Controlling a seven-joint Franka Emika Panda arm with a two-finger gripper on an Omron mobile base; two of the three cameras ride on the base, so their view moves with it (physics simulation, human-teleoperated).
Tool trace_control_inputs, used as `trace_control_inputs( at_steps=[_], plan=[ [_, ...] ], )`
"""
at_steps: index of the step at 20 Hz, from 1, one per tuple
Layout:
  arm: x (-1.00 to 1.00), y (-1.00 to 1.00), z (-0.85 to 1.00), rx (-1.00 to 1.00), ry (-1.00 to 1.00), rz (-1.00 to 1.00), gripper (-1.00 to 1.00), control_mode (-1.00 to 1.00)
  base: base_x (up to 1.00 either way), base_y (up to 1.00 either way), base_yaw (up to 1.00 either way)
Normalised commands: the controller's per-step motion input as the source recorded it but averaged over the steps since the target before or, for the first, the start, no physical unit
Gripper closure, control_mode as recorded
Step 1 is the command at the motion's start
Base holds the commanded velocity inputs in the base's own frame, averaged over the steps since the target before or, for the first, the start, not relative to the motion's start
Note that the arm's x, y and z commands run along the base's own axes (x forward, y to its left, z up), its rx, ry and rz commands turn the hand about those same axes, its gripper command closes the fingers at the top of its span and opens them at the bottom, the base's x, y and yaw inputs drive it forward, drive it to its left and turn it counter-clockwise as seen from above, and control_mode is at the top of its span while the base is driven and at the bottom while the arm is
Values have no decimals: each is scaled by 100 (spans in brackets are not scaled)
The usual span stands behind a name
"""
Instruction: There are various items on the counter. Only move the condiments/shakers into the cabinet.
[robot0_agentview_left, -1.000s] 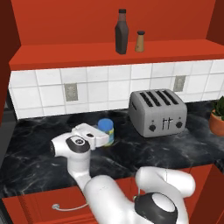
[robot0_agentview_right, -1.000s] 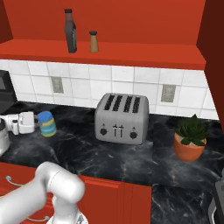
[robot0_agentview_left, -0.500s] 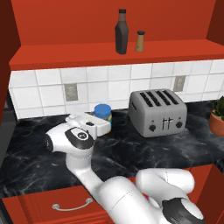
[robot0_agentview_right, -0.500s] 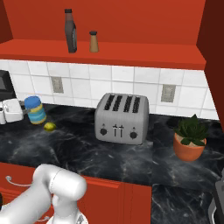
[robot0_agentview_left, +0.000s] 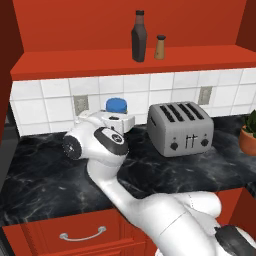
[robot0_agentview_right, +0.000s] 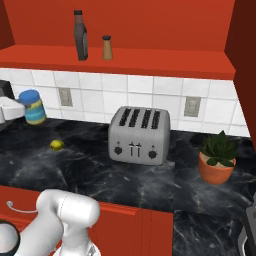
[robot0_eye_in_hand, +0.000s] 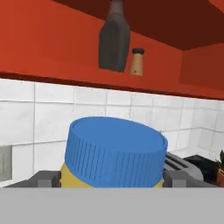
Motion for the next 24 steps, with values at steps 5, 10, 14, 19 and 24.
trace_control_inputs(
  at_steps=[5,10,14,19,24],
  plan=[
    [-1,0,100,0,2,12,100,-100,0,0,0],
    [-1,0,100,0,0,5,100,-100,0,0,0],
    [0,0,83,0,0,5,100,-100,0,0,0],
    [0,1,36,8,2,22,100,-100,0,0,0],
    [0,0,21,6,-1,26,100,-100,0,0,0]
  ],
)
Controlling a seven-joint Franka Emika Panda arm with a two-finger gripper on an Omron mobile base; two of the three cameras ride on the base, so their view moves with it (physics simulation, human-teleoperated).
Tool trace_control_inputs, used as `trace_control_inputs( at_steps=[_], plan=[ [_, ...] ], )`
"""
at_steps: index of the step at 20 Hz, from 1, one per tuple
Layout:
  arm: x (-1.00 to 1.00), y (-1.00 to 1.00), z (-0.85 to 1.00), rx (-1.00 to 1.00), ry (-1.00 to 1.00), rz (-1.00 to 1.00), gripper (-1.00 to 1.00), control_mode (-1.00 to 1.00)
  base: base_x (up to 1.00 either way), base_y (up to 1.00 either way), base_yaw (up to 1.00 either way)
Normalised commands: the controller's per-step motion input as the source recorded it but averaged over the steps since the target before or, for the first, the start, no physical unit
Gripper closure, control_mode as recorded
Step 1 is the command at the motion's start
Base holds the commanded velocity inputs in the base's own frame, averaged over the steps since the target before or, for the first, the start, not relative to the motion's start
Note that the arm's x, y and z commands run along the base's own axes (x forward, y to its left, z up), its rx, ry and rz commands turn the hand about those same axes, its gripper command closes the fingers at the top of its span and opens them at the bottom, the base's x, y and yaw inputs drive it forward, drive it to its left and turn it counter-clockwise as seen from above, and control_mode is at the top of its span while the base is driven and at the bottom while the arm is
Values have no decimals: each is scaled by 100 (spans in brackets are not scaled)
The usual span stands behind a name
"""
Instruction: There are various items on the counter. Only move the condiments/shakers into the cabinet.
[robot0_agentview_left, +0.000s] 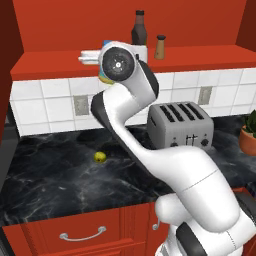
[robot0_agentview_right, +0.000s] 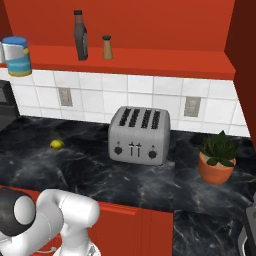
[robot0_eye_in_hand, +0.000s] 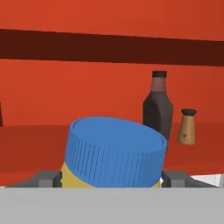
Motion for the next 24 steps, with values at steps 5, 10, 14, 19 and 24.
trace_control_inputs(
  at_steps=[5,10,14,19,24],
  plan=[
    [0,2,18,-10,-12,8,100,-100,0,0,0],
    [0,12,7,-19,-20,0,100,-100,0,0,0],
    [14,6,4,-5,-2,0,100,-100,0,0,0],
    [34,0,0,0,5,-1,100,-100,0,0,0],
    [44,0,0,0,10,-1,100,-100,0,0,0]
  ],
)
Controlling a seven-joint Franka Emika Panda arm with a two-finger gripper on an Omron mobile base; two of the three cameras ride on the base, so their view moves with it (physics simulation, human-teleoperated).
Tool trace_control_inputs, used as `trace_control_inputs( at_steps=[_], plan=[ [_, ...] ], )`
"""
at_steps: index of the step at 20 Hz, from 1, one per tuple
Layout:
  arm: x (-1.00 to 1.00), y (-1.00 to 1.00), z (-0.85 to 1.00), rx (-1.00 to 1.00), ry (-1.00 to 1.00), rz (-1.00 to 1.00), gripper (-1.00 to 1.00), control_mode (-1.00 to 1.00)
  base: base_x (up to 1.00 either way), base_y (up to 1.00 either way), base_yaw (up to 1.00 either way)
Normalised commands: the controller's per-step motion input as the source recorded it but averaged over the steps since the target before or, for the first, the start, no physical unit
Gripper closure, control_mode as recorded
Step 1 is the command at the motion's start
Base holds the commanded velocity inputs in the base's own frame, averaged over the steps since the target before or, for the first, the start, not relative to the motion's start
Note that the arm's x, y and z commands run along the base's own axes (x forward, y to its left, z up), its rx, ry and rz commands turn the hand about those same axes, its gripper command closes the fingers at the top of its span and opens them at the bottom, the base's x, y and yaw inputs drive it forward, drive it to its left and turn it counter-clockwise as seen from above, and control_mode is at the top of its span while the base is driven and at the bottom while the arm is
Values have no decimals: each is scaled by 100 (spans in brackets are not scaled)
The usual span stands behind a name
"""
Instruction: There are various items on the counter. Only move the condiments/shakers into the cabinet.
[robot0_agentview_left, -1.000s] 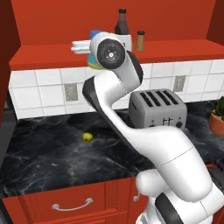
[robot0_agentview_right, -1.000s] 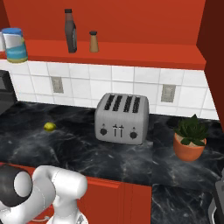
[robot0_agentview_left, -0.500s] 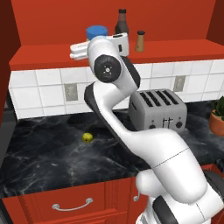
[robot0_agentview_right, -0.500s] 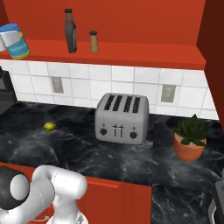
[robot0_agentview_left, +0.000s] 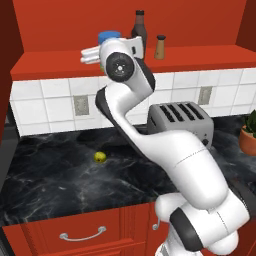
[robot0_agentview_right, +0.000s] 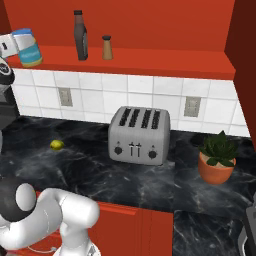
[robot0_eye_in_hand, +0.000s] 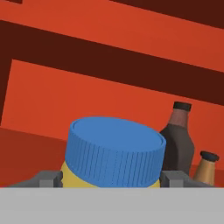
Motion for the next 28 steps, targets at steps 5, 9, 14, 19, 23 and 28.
trace_control_inputs(
  at_steps=[5,9,14,19,23,28],
  plan=[
    [40,0,0,0,9,-1,100,-100,0,0,0],
    [38,0,0,0,4,-2,100,-100,0,0,0],
    [45,0,0,0,0,-3,100,-100,0,0,0],
    [36,0,0,0,0,-3,100,-100,0,0,0],
    [24,0,0,2,0,-2,100,-100,0,0,0],
    [6,0,0,9,0,0,100,-100,0,0,0]
  ],
)
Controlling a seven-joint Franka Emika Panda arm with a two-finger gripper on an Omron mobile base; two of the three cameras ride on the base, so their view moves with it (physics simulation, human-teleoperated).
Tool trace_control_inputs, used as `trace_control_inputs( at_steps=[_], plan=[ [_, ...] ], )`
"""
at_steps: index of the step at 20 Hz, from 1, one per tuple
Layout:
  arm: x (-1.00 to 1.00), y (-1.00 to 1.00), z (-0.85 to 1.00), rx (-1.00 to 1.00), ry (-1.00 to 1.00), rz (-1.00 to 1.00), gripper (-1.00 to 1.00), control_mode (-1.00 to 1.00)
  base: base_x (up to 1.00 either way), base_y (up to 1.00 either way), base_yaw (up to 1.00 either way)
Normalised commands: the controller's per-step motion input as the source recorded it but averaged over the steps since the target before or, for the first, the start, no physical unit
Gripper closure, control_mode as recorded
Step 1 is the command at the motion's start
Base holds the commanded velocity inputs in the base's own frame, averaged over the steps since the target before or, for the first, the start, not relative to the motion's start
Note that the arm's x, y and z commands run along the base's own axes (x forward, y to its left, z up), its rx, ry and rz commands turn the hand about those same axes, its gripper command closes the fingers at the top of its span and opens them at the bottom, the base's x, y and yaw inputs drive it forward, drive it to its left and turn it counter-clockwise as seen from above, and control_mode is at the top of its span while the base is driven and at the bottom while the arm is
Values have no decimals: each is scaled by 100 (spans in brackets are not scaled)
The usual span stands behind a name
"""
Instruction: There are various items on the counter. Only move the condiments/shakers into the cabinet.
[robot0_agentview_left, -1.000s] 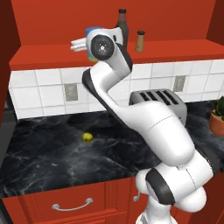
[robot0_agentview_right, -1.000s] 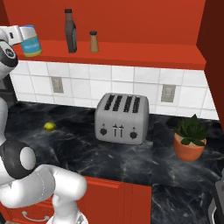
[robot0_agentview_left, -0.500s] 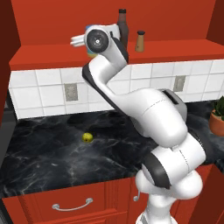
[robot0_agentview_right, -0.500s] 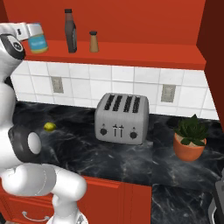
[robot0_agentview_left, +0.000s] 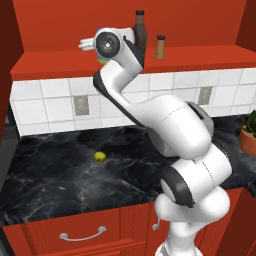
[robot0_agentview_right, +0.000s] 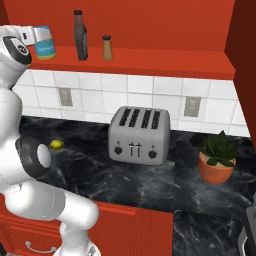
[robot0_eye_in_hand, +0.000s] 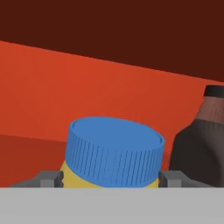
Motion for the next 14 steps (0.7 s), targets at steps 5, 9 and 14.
trace_control_inputs(
  at_steps=[5,9,14],
  plan=[
    [1,-2,0,8,0,0,100,-100,0,0,0],
    [9,0,-7,0,0,0,100,-100,0,0,0],
    [12,0,-16,0,0,0,100,-100,0,0,0]
  ],
)
